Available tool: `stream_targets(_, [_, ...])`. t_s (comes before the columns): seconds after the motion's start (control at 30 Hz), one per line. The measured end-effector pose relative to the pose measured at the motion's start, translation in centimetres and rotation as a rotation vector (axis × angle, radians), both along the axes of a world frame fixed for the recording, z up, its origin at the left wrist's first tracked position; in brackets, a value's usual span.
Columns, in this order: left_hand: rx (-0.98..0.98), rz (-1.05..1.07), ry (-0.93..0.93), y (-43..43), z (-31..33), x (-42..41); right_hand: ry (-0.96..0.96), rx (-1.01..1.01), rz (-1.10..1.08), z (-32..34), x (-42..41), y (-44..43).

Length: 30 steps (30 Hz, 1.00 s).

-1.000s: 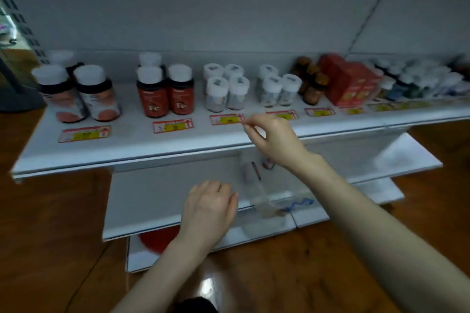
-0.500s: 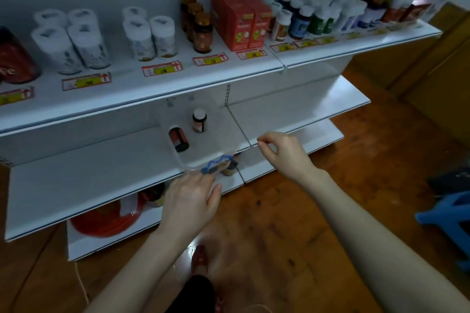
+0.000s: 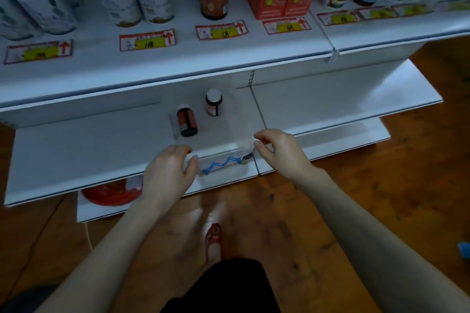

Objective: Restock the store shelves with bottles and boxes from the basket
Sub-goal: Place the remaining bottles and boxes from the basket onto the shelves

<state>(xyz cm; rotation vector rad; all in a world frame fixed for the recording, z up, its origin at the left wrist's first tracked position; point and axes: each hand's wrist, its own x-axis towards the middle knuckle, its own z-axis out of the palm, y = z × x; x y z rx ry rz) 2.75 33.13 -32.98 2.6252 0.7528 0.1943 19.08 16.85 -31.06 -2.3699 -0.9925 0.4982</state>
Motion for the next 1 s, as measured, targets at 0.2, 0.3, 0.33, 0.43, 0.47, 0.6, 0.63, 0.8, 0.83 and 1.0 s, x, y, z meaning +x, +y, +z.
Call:
stream_targets(0.2, [0.007, 0.107, -0.01, 1.9, -4.6, 4.3, 0.062, -0.051, 0.107, -6.0, 4.5, 6.2])
stream_targets(0.3, [0.012, 0.145, -0.024, 2.3, -7.8, 5.6, 0.017, -0.107, 0.154, -9.9, 6.8, 9.5])
stream_targets(0.33, [0.017, 0.149, -0.031, 2.2, -8.7, 5.7, 0.002, -0.129, 0.165, -11.1, 7.6, 10.5])
stream_targets(0.43, [0.059, 0.151, -0.062, 1.8, -10.8, 5.6, -0.006, -0.196, 0.185, -14.2, 9.6, 13.9])
stream_targets(0.47, [0.078, 0.153, -0.071, 1.8, -11.3, 5.6, -0.01, -0.202, 0.187, -15.2, 10.2, 15.0])
stream_targets(0.6, [0.146, 0.148, -0.103, 2.2, -13.0, 5.9, -0.017, -0.168, 0.162, -19.4, 11.6, 19.2])
stream_targets(0.63, [0.155, 0.139, -0.111, 2.4, -13.4, 6.0, -0.036, -0.17, 0.146, -20.3, 11.9, 20.1])
stream_targets(0.8, [0.158, 0.127, -0.11, 3.3, -15.8, 6.2, -0.157, -0.226, 0.075, -23.5, 13.0, 23.4])
stream_targets(0.83, [0.156, 0.13, -0.112, 3.6, -16.1, 6.2, -0.182, -0.256, 0.071, -23.9, 13.3, 23.8])
stream_targets(1.0, [0.14, 0.124, -0.167, 5.0, -17.3, 7.2, -0.2, -0.332, 0.087, -23.4, 13.5, 23.8])
